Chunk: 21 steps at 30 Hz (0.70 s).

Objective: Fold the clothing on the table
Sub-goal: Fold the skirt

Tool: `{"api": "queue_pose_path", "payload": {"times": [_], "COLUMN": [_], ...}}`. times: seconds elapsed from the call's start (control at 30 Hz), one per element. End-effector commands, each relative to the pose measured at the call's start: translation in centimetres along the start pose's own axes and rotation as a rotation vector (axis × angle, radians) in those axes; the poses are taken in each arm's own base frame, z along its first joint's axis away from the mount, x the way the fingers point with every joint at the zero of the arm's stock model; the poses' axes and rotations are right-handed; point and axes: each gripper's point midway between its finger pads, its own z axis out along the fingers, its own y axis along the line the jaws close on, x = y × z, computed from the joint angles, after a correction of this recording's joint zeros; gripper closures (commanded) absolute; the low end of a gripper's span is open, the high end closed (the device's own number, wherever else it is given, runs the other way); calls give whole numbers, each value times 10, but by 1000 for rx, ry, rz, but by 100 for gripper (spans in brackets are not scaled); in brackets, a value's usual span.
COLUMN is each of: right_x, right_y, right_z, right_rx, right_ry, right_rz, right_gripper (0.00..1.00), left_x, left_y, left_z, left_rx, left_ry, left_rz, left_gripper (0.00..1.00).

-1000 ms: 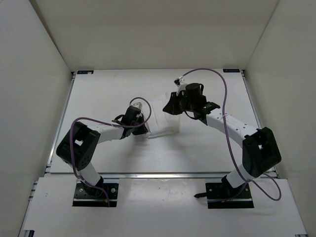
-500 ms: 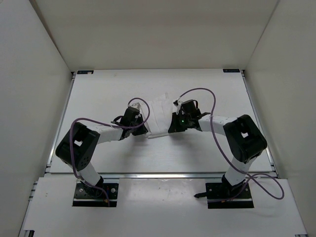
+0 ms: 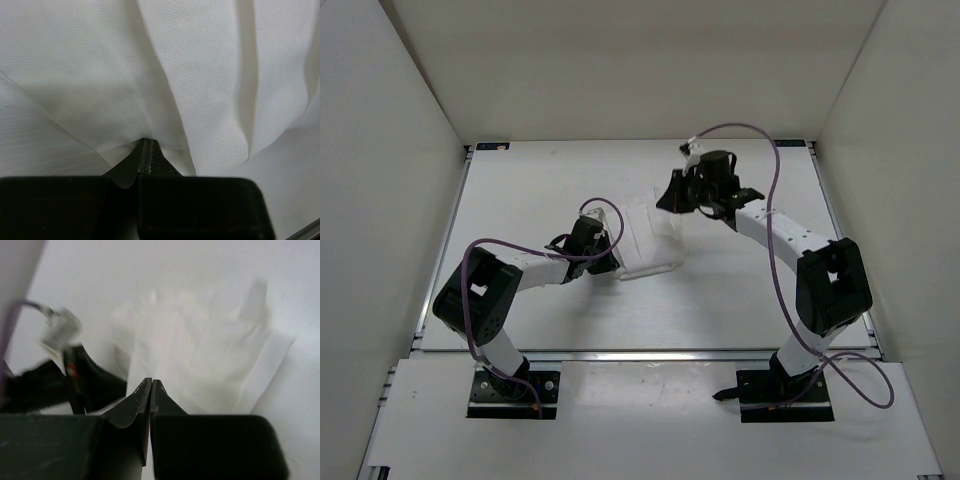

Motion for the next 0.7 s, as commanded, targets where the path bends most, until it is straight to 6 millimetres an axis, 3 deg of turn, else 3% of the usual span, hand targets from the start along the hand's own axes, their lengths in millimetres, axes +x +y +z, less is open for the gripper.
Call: {"api": "queue_pose_path", "payload": {"times": [0.0,0.03,0.13,0.43,0.67], "right_x": [-75,-83,-77,-5,10], "right_y": [23,21,5,-48,-75], "right_z": [-25,-25,-9,60,71], "right_rx": [-36,-27,-26,-21,10], "right_ry": [-186,-200,-170,42,72], "right_rz": [-101,-117,-97,-28,0], "right_gripper": [100,100,100,100,100], "left_x": [28,26,26,35,46], "left_y": [27,25,26,29,27], "left_z": [0,0,-2,-5,-12], "left_rx": [-111,-103,-109,-106,-92], "left_ry": [96,92,90,119,156], "left_rz": [30,34,33,36,49], "left_gripper": [100,100,100,100,100]}}
